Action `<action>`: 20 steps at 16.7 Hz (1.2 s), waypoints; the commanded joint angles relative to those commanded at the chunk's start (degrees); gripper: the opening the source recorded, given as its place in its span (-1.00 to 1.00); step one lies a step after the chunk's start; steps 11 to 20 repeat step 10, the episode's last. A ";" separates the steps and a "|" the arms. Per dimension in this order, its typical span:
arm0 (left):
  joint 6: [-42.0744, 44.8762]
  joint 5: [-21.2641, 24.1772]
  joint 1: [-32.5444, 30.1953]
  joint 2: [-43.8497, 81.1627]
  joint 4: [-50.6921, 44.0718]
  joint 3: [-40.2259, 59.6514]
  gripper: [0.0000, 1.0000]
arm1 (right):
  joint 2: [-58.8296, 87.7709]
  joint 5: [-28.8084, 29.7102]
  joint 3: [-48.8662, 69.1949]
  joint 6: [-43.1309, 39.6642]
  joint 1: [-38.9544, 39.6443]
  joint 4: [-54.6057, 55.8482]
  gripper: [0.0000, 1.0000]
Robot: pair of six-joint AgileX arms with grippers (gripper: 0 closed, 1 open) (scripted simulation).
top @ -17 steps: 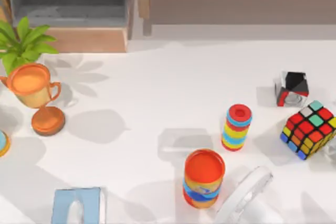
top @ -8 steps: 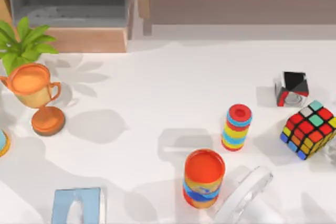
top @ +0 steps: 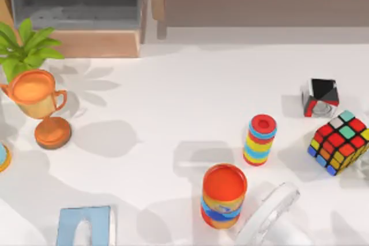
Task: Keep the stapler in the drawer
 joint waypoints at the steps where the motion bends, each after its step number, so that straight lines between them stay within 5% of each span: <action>1: 0.00 0.00 0.00 0.00 0.00 0.00 0.51 | 0.00 0.00 0.00 0.00 0.00 0.00 1.00; 5: 0.00 0.00 0.00 0.00 0.00 0.00 1.00 | 0.00 0.00 0.00 0.00 0.00 0.00 1.00; 20: 0.00 0.00 0.00 0.00 0.00 0.00 1.00 | 0.00 0.00 0.00 0.00 0.00 0.00 1.00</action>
